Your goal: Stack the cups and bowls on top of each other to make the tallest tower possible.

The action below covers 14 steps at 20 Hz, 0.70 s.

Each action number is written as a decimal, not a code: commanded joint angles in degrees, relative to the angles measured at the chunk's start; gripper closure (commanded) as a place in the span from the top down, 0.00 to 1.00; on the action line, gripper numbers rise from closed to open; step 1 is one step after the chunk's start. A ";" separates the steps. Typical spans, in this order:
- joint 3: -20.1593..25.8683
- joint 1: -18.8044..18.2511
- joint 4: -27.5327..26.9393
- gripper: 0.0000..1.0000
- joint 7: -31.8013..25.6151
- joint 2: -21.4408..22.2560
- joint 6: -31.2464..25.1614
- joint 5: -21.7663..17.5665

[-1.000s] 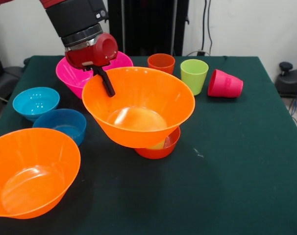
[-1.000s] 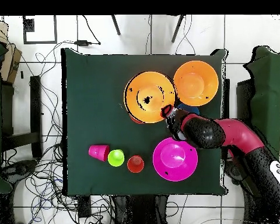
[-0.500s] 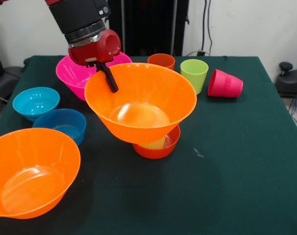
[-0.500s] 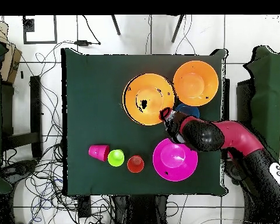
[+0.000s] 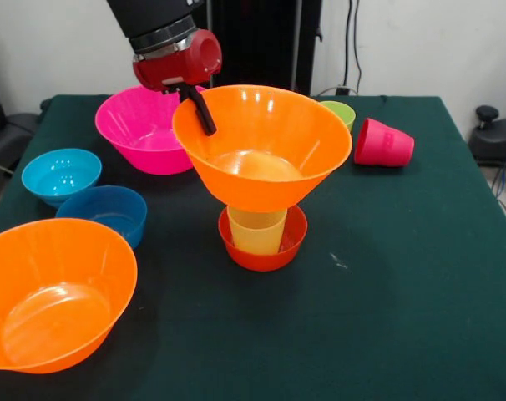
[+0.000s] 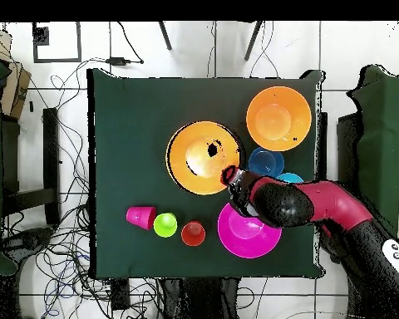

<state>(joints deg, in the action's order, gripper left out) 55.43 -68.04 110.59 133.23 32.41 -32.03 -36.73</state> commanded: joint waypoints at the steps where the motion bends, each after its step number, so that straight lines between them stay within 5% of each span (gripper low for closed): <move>1: 0.11 1.50 0.96 0.00 -8.43 -0.39 0.15 -1.42; 14: -0.82 3.40 -3.05 0.00 -9.38 -2.58 0.13 -2.38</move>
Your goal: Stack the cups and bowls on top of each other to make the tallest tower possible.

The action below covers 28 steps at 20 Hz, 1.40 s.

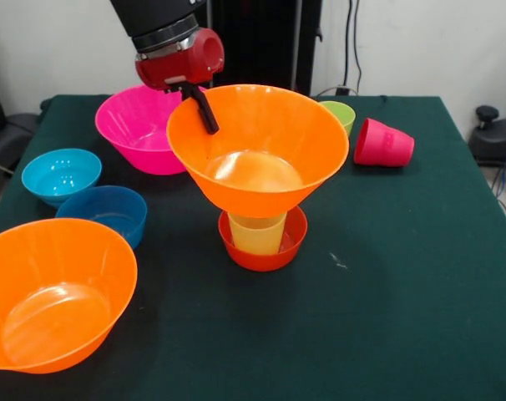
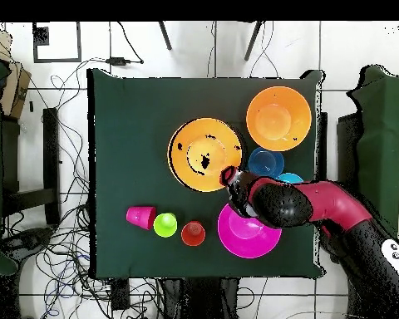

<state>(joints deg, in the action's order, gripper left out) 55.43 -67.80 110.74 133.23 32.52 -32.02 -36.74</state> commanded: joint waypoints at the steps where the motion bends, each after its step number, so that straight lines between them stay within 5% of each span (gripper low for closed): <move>1: -0.93 3.49 -3.67 0.00 -9.41 -2.95 0.06 -2.41; 15: -2.82 6.73 -7.37 0.00 -8.55 -5.18 1.77 -3.61; 28: -2.12 5.12 -8.81 0.00 -12.12 -3.95 -1.88 -3.14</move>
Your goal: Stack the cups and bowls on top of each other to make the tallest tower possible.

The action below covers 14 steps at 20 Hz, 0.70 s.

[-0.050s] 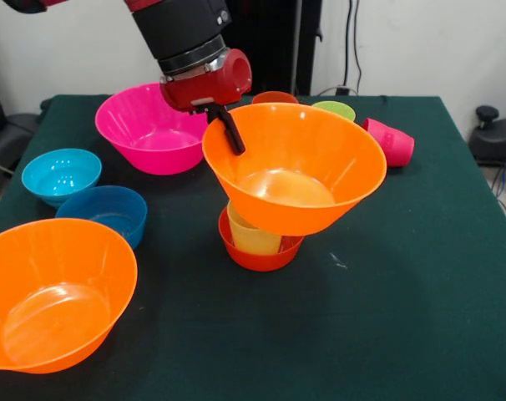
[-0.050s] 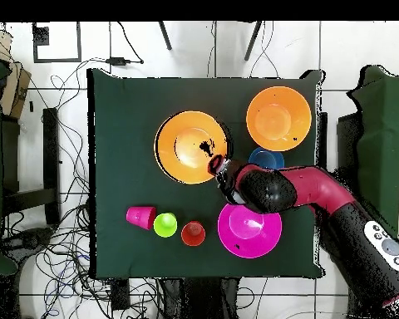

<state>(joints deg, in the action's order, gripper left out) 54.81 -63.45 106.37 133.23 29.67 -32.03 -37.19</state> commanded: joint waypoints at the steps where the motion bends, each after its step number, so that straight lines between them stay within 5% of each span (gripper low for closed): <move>1: -1.49 0.62 -4.27 0.00 -12.21 -0.98 -1.99 -2.68; 14: -1.32 0.17 -3.07 0.00 -11.99 -0.10 -1.94 -2.74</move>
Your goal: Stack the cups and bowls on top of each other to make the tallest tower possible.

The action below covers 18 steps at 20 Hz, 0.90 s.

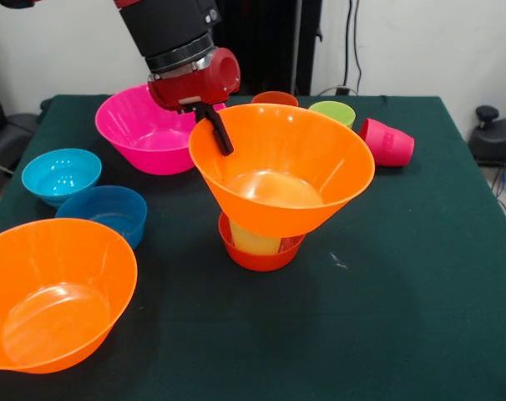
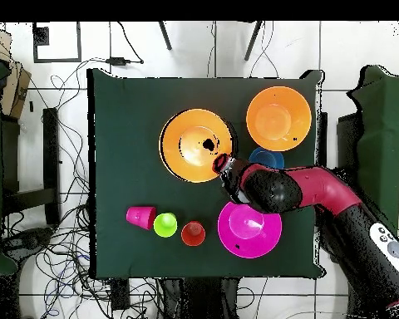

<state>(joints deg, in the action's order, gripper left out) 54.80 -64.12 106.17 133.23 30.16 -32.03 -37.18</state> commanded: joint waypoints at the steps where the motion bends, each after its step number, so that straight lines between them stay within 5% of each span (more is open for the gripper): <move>1: -1.54 0.96 -2.97 0.00 -11.90 -0.83 -1.50 -3.16; 18: -1.07 -1.10 -2.96 0.00 -15.00 -2.00 -2.75 -3.66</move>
<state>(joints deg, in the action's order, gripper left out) 54.79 -65.06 106.17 133.23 30.14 -32.03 -37.65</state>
